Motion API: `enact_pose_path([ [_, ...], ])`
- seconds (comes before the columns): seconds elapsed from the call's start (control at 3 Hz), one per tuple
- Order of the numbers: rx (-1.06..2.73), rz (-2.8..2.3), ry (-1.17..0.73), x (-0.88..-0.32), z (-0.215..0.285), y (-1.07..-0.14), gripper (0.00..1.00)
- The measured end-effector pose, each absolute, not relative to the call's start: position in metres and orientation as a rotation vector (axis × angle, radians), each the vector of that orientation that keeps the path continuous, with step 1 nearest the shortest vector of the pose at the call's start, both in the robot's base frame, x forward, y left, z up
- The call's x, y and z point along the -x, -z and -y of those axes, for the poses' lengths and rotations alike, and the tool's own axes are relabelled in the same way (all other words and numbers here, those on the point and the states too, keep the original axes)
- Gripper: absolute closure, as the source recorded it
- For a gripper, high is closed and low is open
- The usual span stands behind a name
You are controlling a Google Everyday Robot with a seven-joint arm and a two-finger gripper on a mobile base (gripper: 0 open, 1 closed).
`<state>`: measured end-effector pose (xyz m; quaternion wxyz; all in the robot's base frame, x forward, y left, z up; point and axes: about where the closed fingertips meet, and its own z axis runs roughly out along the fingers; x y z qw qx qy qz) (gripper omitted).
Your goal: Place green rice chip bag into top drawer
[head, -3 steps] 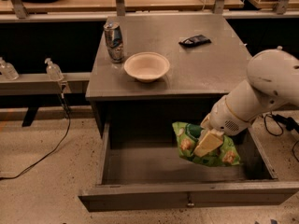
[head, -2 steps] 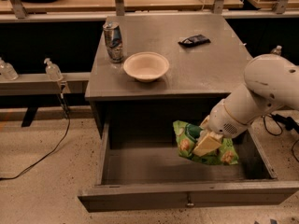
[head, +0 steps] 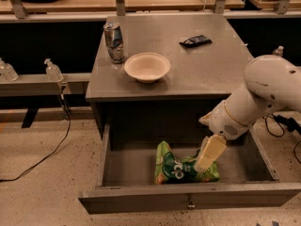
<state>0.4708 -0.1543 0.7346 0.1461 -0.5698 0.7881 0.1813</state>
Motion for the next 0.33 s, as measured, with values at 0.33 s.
enact_pose_path([
  [0.33,1.641,-2.269,-0.522,-0.4708,0.1542,-0.7346,0.00],
])
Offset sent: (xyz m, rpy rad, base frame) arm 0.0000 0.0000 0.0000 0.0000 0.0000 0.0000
